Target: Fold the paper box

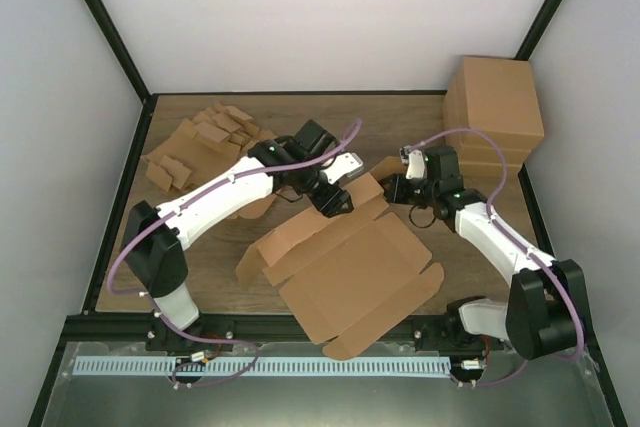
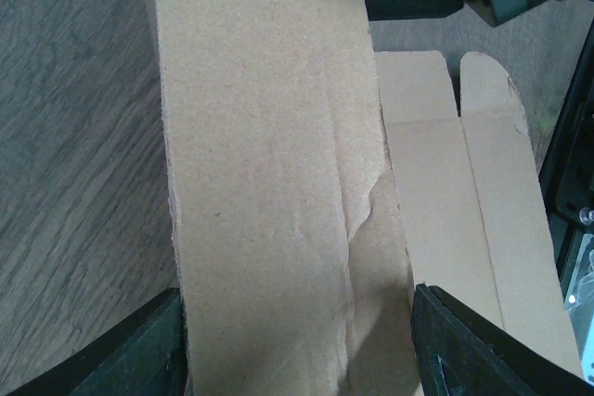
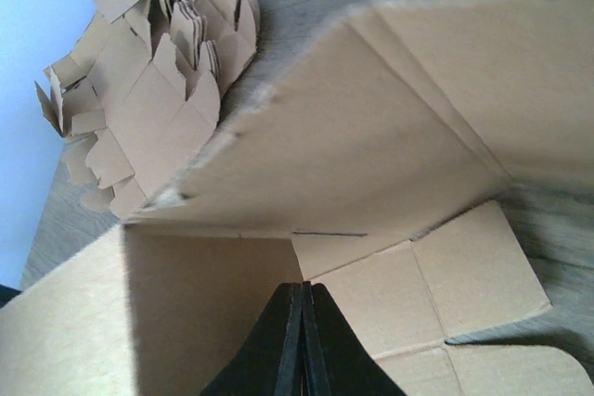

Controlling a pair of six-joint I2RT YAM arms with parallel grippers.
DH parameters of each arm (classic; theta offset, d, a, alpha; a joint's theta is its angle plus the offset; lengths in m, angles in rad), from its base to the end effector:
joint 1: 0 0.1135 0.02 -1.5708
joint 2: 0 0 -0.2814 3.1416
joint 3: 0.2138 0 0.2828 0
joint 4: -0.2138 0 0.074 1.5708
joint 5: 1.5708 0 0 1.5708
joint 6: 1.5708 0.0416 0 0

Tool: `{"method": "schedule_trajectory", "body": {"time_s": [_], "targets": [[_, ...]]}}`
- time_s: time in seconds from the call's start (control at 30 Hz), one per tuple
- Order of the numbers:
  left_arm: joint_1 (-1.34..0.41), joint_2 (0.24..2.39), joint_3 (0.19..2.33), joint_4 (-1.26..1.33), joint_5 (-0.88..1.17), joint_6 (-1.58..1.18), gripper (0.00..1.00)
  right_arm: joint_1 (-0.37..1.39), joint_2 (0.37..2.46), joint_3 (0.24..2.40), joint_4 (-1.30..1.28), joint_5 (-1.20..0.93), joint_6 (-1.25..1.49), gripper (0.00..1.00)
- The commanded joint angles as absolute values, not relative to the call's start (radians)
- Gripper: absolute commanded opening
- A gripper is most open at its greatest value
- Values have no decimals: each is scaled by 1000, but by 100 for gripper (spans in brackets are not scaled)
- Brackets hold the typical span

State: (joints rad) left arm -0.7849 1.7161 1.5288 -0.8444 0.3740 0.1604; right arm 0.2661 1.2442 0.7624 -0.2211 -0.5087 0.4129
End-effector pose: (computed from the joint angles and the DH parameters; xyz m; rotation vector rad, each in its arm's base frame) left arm 0.2732 -0.2944 0.3027 1.3328 2.3017 -0.7037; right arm 0.2712 0.0949 0.2338 -0.1087 2.3363 0.9276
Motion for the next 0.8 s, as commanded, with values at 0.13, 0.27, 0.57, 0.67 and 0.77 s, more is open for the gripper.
{"method": "schedule_trajectory", "body": {"time_s": [0.13,0.27,0.57,0.67,0.77], "targets": [[-824,1770,1507,-879,336,151,65,221,1229,704,-123,-590,421,1],[-832,1771,1511,-878,320,145,65,220,1226,702,-120,-588,413,1],[-838,1781,1517,-888,279,143,65,211,1216,702,-179,-421,403,4],[-839,1783,1519,-890,277,146,65,183,1226,675,-168,-383,412,5],[-839,1782,1519,-891,278,147,65,167,1258,654,-145,-362,406,5]]}}
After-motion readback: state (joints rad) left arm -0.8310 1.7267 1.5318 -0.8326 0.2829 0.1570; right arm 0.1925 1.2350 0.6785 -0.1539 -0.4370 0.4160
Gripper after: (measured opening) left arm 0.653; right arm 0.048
